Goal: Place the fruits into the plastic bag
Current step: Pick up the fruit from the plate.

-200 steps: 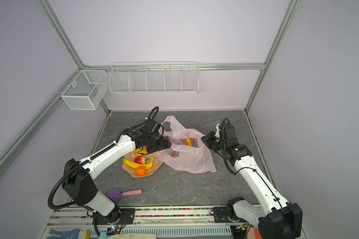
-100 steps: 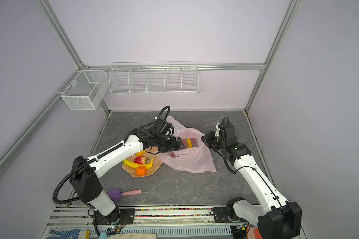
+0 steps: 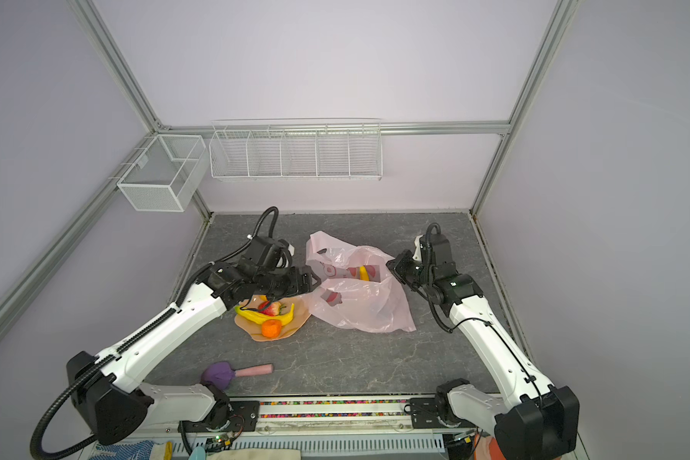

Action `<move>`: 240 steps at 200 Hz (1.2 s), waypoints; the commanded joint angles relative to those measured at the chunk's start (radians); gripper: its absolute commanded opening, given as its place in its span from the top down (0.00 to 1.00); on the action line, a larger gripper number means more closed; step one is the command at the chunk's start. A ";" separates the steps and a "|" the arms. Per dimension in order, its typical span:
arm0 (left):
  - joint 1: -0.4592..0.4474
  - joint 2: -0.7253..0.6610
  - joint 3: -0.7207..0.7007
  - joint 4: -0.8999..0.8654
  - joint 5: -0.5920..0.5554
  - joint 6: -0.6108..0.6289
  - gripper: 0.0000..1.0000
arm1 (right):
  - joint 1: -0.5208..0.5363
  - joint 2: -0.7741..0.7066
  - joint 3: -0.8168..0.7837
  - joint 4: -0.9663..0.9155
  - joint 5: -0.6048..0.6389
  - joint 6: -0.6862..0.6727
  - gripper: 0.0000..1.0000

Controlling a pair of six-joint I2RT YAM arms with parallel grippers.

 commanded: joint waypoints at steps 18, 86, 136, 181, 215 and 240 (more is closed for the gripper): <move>0.162 -0.098 -0.084 -0.052 -0.086 -0.063 0.07 | -0.004 0.012 0.026 -0.007 0.005 -0.009 0.93; 0.323 0.049 -0.070 -0.100 -0.149 -0.055 0.08 | -0.004 0.016 0.027 -0.008 0.005 -0.009 0.93; 0.353 0.228 -0.039 -0.081 -0.189 -0.082 0.08 | -0.004 0.020 0.032 -0.007 0.004 -0.010 0.93; 0.378 0.341 -0.039 -0.006 -0.173 -0.080 0.08 | -0.005 0.020 0.034 -0.010 0.006 -0.011 0.93; 0.389 0.397 -0.035 0.025 -0.166 -0.073 0.08 | -0.004 0.013 0.034 -0.017 0.011 -0.014 0.93; 0.390 0.418 -0.035 0.040 -0.160 -0.068 0.08 | -0.003 0.011 0.032 -0.018 0.016 -0.014 0.93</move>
